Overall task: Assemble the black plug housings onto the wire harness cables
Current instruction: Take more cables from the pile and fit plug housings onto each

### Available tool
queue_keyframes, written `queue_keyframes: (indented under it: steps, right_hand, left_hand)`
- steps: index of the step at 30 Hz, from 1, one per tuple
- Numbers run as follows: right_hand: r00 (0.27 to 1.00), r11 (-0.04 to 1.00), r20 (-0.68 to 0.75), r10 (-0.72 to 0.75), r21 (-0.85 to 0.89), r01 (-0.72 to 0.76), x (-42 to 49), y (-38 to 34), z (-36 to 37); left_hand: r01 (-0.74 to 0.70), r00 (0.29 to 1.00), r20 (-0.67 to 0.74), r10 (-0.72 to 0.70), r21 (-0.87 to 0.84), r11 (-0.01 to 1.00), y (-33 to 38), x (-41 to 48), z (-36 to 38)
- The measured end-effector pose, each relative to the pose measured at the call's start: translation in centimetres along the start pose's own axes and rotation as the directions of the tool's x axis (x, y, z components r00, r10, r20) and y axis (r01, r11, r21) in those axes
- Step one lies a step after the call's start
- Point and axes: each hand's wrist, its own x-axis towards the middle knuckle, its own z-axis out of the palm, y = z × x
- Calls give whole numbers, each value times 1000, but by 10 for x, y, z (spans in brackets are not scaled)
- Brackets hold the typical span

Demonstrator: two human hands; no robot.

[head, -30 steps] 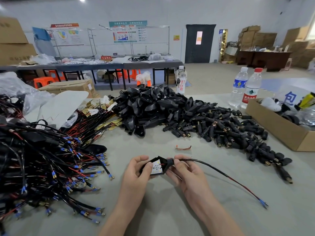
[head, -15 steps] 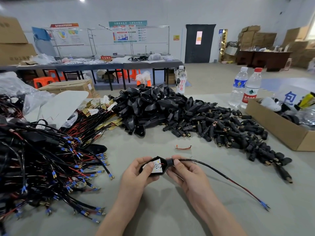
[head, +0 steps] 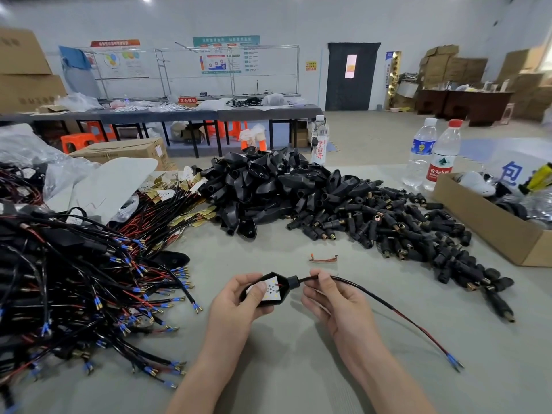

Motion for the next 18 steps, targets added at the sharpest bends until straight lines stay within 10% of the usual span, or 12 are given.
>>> queue_keyframes:
  steps: [18]
  right_hand:
    - [996, 996, -87, -36, 79, 43, 3, -12, -9]
  left_hand:
    - [53, 978, -202, -59, -35, 998, 13, 14, -17]
